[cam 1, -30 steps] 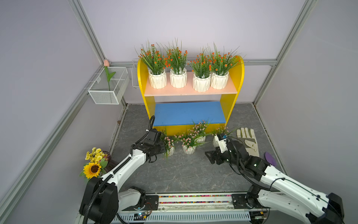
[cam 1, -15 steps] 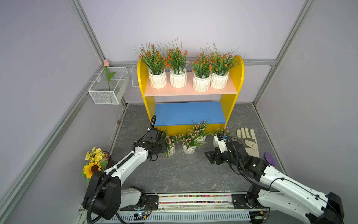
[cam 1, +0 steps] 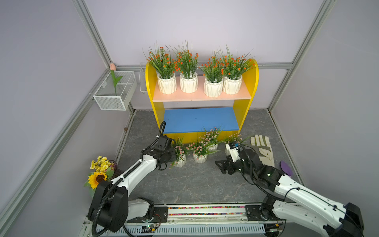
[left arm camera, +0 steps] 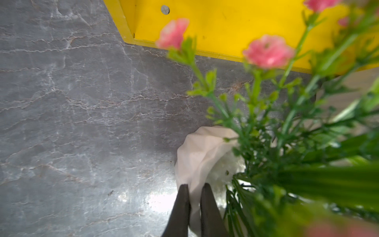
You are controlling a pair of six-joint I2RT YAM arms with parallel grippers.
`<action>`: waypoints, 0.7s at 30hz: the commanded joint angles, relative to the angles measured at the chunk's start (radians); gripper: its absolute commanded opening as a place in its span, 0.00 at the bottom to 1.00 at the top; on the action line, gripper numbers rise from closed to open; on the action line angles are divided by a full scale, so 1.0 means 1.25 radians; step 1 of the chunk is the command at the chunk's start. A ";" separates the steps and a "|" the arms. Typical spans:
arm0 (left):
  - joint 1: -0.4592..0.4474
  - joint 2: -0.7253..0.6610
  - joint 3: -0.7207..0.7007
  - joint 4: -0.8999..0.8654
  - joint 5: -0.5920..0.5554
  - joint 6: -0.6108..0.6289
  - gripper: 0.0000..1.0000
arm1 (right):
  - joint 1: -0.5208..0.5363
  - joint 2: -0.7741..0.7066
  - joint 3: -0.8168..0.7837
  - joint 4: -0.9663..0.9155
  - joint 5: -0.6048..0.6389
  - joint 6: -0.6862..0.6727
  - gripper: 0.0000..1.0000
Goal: Place the baby's breath potted plants on the rack by color
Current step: Pick up the baby's breath potted plant from the center of the board.
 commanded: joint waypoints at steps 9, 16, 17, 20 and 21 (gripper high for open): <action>0.002 -0.058 0.051 -0.079 -0.016 0.013 0.00 | 0.006 -0.004 -0.014 0.016 -0.010 -0.006 0.88; 0.003 -0.092 0.097 -0.112 -0.011 0.016 0.00 | 0.007 -0.009 -0.014 0.016 -0.013 -0.012 0.88; 0.004 -0.097 0.100 -0.112 -0.009 0.016 0.00 | 0.007 -0.009 -0.015 0.018 -0.016 -0.014 0.88; 0.003 -0.112 0.107 -0.112 -0.009 0.016 0.00 | 0.007 -0.004 -0.021 0.035 -0.035 -0.019 0.88; 0.004 -0.117 0.111 -0.116 -0.008 0.016 0.00 | 0.007 0.000 -0.021 0.038 -0.047 -0.023 0.88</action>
